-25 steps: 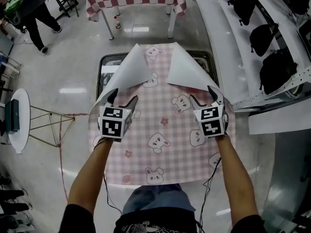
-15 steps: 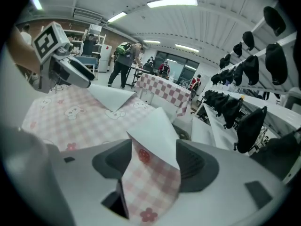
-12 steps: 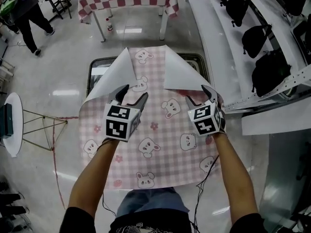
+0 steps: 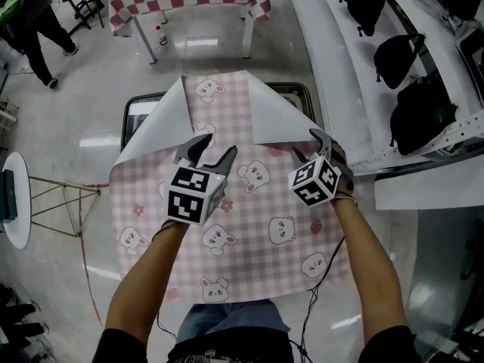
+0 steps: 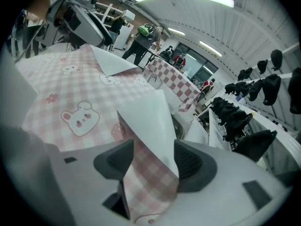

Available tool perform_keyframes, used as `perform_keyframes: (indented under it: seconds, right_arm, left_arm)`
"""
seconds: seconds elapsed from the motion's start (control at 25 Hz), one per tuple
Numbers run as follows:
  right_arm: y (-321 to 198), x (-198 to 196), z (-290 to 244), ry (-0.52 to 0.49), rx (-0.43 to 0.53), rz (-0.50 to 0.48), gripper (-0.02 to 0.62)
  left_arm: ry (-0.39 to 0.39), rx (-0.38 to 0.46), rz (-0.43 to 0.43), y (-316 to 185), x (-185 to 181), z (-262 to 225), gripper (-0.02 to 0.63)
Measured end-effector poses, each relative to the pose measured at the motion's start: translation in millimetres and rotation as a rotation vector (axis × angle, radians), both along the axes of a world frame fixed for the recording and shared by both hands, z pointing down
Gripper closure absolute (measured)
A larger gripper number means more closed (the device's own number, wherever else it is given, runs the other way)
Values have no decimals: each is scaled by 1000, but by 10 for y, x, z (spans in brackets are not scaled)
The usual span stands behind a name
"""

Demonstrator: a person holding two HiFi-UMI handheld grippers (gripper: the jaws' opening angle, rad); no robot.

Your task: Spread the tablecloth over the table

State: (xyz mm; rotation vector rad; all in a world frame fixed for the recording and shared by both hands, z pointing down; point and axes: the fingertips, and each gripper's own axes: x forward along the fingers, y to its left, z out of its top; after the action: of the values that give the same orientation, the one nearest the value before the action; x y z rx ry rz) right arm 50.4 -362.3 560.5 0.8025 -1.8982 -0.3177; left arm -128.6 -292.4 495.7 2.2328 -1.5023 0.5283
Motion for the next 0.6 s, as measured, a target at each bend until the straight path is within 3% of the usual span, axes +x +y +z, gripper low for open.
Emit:
perform_keyframes:
  seconds: [0.16,0.32,0.6]
  right_arm:
    - [-147,108,173,65,11,-25,328]
    - [-316,221,269,111,65,-36,378]
    - [-643,314,139,-89,56,98,451]
  left_arm:
    - [-3,-13,6,-137,83,40,377]
    - [-21,-18,7,-250,161,76,379]
    - [-42,-43,-3,-380,154,136,379]
